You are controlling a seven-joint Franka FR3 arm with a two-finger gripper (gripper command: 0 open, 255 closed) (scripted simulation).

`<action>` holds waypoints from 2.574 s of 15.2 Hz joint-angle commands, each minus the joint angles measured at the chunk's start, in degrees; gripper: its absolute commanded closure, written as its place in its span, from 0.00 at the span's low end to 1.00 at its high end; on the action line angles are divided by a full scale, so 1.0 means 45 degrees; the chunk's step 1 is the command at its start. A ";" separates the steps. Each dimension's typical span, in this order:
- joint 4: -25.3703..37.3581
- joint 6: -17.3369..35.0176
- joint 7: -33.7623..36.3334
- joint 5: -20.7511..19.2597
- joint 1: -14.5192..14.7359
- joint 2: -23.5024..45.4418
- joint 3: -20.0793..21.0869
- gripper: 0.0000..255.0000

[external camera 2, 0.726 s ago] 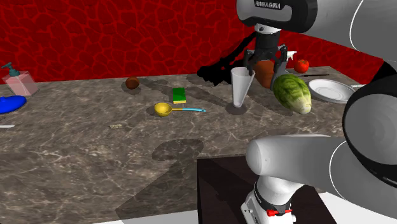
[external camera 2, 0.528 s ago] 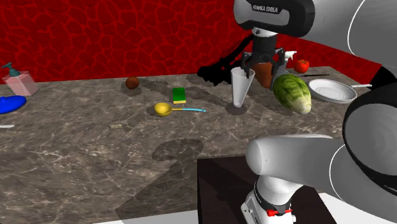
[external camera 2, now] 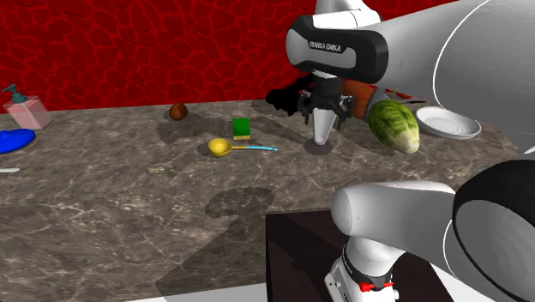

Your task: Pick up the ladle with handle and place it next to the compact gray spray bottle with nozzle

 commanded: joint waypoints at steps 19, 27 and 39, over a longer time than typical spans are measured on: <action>0.1344 0.6831 1.3462 0.4486 -0.3111 0.5481 0.8606 0.00; 0.3213 0.9328 1.9287 0.1253 -0.8218 0.9240 1.4011 0.00; 0.3112 1.0447 1.9521 0.0930 -1.4294 0.9577 2.0166 0.00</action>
